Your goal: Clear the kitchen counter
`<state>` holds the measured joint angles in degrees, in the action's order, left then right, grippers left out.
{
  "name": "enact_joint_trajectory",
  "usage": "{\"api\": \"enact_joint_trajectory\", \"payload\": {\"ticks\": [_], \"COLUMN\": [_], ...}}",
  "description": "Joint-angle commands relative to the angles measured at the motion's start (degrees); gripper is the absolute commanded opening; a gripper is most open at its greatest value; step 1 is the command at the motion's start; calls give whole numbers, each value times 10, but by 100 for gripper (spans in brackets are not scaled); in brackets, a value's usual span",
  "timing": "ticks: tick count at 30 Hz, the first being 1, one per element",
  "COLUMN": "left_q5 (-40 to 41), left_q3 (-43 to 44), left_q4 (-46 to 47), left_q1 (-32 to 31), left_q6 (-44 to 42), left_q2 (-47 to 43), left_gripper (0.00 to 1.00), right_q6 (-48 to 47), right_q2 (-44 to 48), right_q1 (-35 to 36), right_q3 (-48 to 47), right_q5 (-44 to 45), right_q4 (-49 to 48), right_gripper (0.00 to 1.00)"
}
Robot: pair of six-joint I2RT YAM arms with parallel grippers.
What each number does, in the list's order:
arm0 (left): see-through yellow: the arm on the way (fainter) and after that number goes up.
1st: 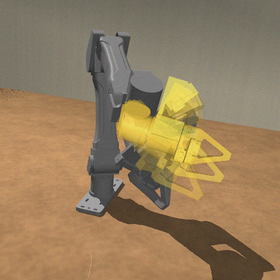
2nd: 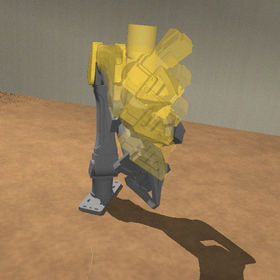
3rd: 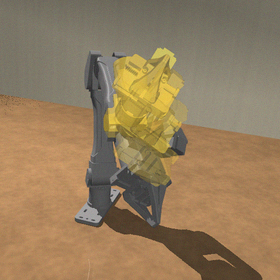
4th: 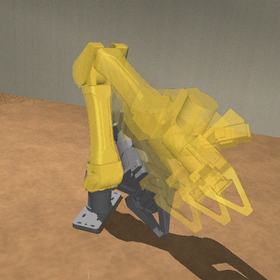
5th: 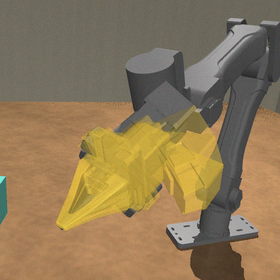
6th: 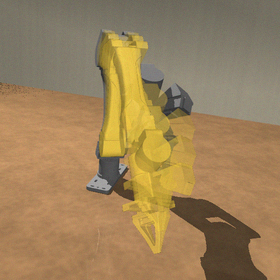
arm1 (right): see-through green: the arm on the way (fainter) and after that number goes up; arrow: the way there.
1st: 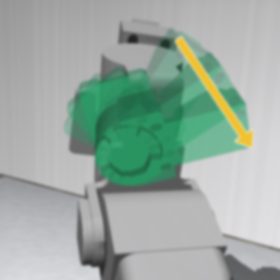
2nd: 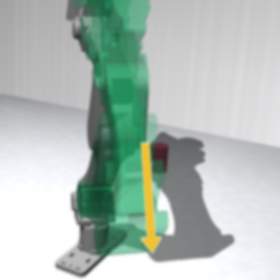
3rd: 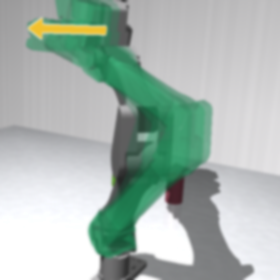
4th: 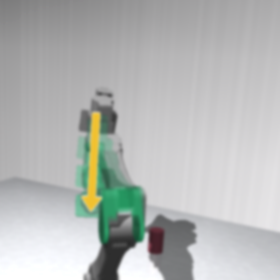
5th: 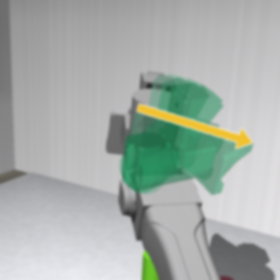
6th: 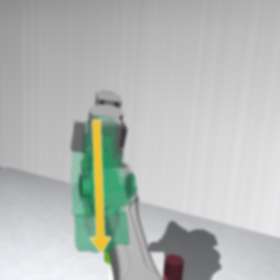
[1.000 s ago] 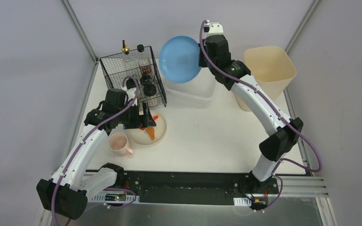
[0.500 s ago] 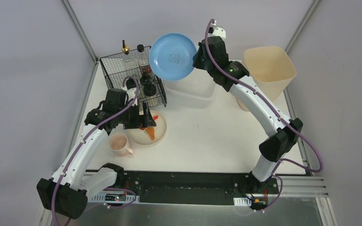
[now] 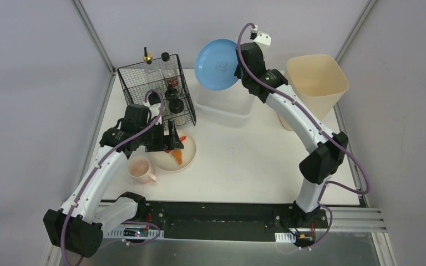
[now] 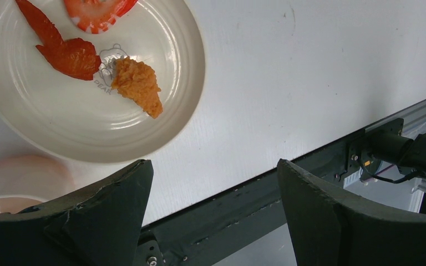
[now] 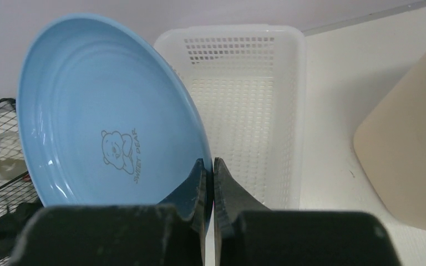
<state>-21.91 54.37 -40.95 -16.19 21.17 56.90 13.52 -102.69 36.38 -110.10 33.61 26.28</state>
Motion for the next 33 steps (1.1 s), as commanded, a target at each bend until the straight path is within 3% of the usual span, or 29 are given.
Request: {"api": "enact_joint_trajectory", "payload": {"ticks": [1, 22, 33], "left_q5": [8, 10, 10], "left_q3": [-2, -2, -1], "left_q4": [1, -1, -2], "left_q1": [-5, -6, -6], "left_q6": [-12, -15, -16], "left_q2": [0, 6, 14], "left_gripper": [85, 85, 85], "right_q6": [18, 197, 247], "right_q2": [-25, -214, -303], "right_q1": [-19, -115, -139], "right_q3": [-32, -108, -140], "right_q5": [38, -12, -49], "right_q4": [-6, 10, 10], "right_gripper": [0, 0, 0]}}
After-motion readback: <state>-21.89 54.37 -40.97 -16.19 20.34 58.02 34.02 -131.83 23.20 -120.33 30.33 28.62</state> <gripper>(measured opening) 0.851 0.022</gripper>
